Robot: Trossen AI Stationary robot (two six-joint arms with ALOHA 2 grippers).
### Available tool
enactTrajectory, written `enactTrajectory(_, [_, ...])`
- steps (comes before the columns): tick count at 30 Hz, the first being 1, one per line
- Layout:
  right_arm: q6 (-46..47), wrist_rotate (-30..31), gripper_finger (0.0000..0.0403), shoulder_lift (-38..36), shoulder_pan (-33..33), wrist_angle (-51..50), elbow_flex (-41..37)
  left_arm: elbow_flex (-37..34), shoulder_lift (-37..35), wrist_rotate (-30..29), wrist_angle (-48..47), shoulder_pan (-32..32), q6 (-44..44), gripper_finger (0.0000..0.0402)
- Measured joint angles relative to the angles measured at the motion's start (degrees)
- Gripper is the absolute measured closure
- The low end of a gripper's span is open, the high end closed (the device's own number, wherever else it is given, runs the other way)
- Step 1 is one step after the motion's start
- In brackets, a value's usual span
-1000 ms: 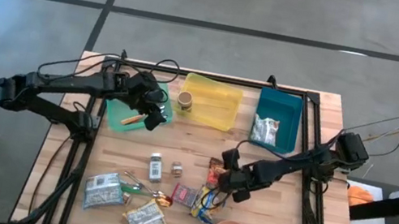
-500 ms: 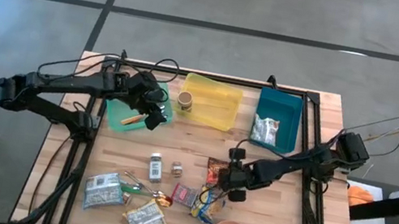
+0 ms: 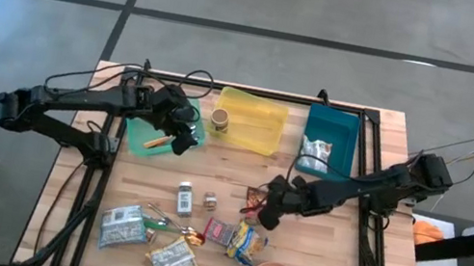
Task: Pick & Place Food Item
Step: Put the orange seasoning pack into the yellow bin
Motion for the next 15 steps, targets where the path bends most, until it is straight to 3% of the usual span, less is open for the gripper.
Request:
enactTrajectory(5, [10.38, -0.42, 0.0212, -0.12, 0.04, 3.38, -2.43, -0.01, 0.00, 0.01, -0.24, 0.00, 1.95, 0.0130])
enactTrajectory(9, [19.80, -1.10, 0.0155, -0.14, 0.09, 17.42, -7.55, 0.00, 0.00, 0.20, -0.33, -0.02, 2.83, 0.0130])
enactTrajectory(12, [25.66, -1.07, 0.0129, -0.14, 0.07, 25.52, -11.37, 0.00, 0.00, 0.20, -0.44, -0.02, 3.05, 0.0130])
enactTrajectory(15, [28.75, -1.04, 0.0118, -0.14, 0.30, 26.79, -13.51, -0.01, 0.00, 0.20, -0.66, -0.03, 3.19, 0.0130])
